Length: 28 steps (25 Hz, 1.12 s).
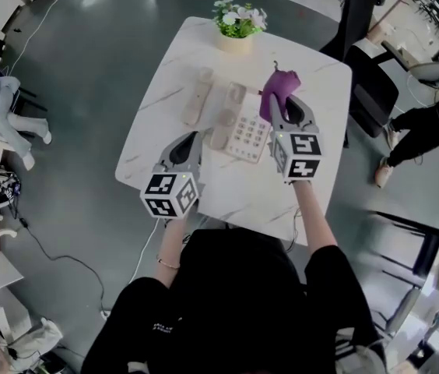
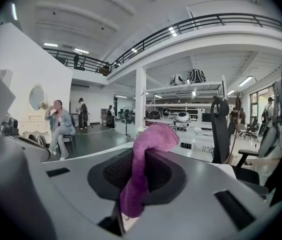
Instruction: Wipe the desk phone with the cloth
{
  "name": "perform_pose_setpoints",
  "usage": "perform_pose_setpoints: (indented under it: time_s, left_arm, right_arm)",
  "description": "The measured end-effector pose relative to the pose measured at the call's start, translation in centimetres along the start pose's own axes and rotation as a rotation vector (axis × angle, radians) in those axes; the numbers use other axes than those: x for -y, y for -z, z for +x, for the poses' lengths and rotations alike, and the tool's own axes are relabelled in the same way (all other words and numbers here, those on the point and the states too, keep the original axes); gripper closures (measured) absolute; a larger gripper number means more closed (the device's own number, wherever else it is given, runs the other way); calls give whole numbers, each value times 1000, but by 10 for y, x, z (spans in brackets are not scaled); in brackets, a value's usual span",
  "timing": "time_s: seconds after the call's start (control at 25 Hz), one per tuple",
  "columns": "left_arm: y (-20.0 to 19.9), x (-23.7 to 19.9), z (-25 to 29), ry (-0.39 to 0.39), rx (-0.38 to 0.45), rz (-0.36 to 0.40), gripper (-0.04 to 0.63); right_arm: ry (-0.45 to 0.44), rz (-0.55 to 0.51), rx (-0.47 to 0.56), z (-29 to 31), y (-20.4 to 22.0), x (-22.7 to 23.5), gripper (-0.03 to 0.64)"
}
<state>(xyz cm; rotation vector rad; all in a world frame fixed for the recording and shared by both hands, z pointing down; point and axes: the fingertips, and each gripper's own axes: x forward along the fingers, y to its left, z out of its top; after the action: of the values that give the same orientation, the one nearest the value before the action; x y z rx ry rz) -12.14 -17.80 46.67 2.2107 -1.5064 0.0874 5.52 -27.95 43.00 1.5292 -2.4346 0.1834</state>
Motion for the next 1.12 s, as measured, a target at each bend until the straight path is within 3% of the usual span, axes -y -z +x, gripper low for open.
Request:
perform_pose_setpoints:
  time_s: [0.32, 0.76, 1.12]
  left_arm:
    - [10, -18, 33, 30, -59, -36, 598]
    - [24, -29, 54, 44, -103, -79, 598]
    - [30, -30, 58, 44, -113, -96, 598]
  right_arm:
    - [23, -198, -57, 53, 11, 7, 578]
    - [-17, -623, -148, 108, 36, -7, 578]
    - [-127, -724, -238, 121, 73, -36, 578]
